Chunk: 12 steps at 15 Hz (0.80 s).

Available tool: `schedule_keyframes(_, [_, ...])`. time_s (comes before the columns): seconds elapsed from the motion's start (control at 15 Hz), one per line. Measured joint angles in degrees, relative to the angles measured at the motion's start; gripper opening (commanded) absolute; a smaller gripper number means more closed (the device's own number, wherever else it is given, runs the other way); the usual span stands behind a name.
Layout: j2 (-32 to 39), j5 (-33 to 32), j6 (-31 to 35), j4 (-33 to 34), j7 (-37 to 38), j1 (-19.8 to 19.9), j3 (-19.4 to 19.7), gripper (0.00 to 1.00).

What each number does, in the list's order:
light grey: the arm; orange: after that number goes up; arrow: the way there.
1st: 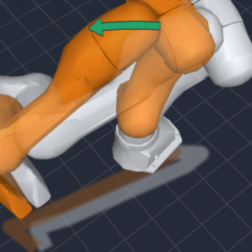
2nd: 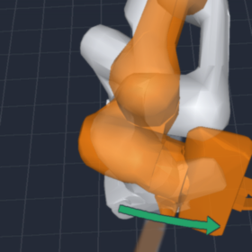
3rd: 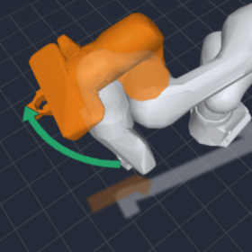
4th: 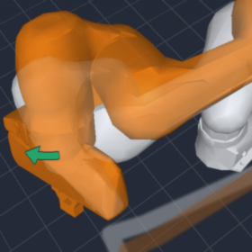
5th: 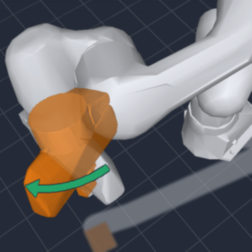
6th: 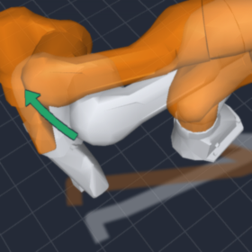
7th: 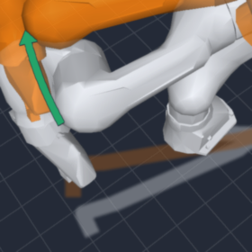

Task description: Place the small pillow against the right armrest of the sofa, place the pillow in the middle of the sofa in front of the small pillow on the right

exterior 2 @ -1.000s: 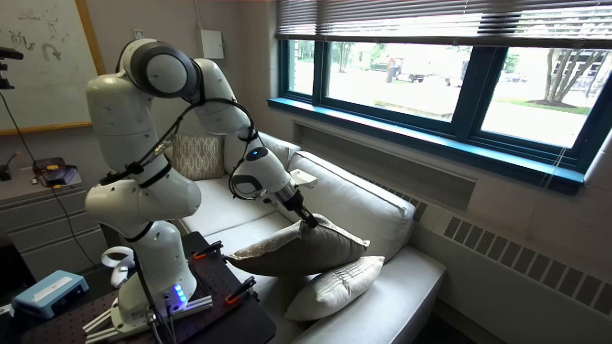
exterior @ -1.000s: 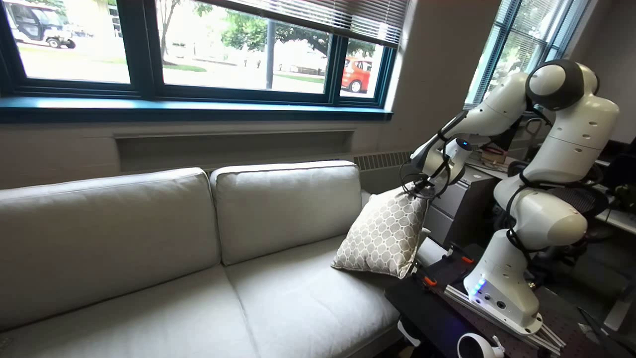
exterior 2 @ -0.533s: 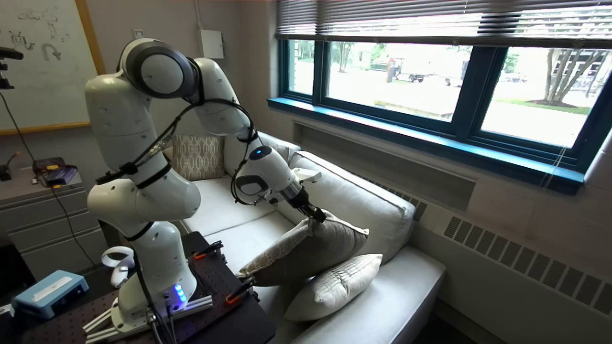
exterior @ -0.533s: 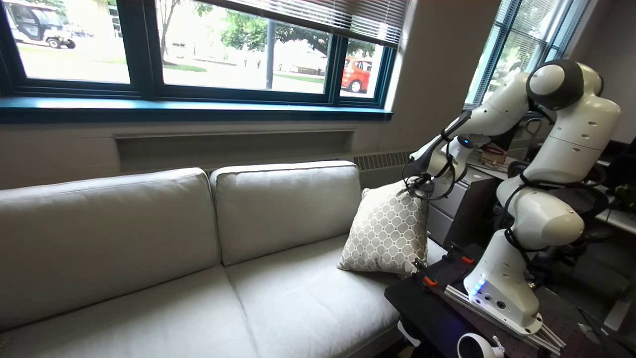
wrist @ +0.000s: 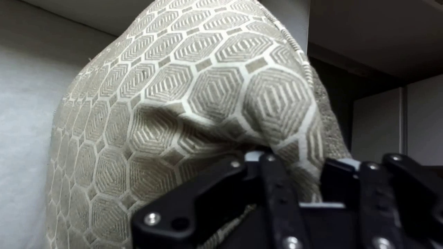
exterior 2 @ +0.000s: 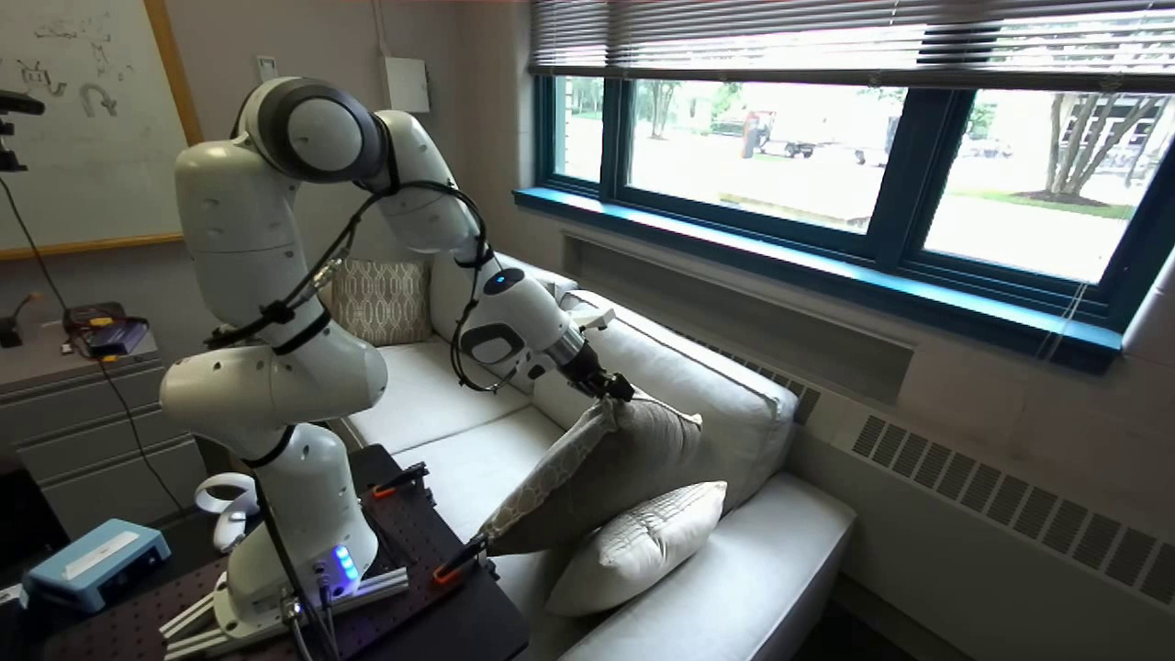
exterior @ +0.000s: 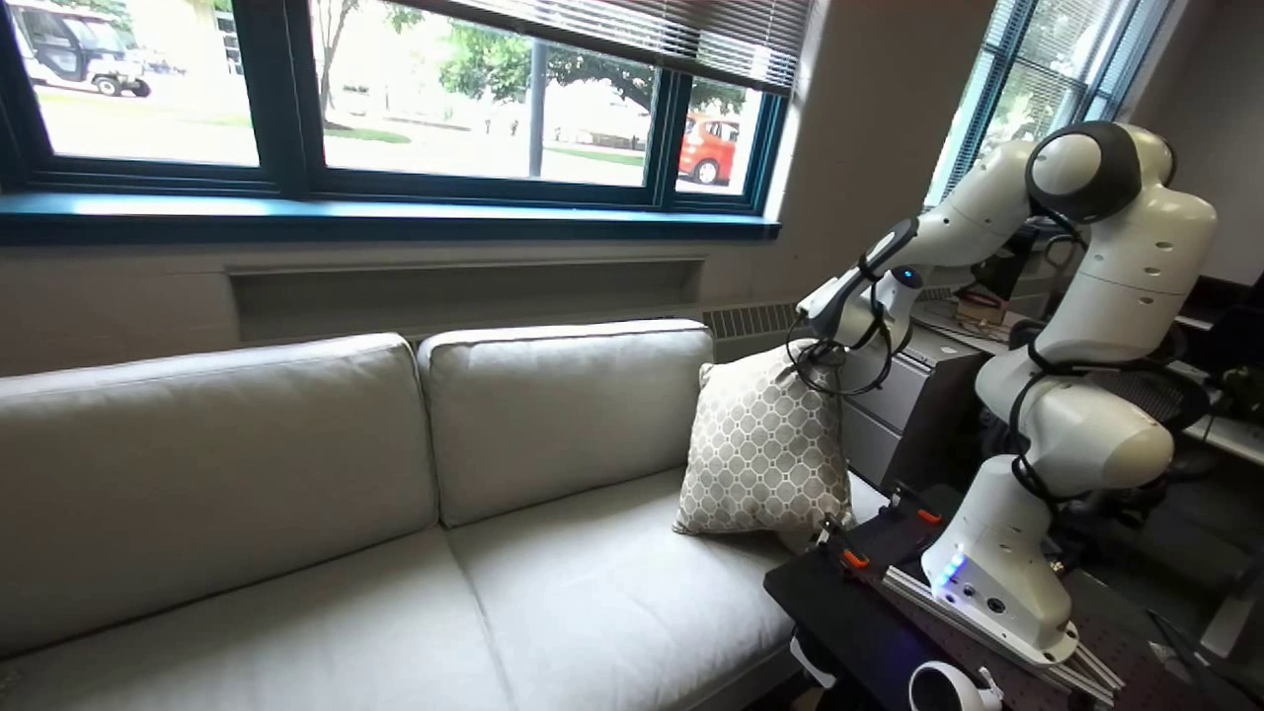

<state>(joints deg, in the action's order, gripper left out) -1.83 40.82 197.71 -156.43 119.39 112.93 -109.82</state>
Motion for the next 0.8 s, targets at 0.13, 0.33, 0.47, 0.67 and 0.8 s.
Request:
schedule_keyframes(0.13, [-1.1,0.0,0.0,-0.1,0.2,-1.0,0.1,0.01])
schedule_keyframes(0.33, [-2.3,0.0,0.0,-1.2,0.5,-2.1,0.9,0.01])
schedule_keyframes(0.47, [-2.8,0.0,0.0,-2.2,0.5,-2.5,1.7,0.01])
schedule_keyframes(0.67, [-3.0,-1.7,-0.8,-3.1,-0.6,-2.1,1.1,0.01])
schedule_keyframes(0.8, [-2.9,-6.4,-3.3,-2.8,-0.7,-1.8,0.3,0.01])
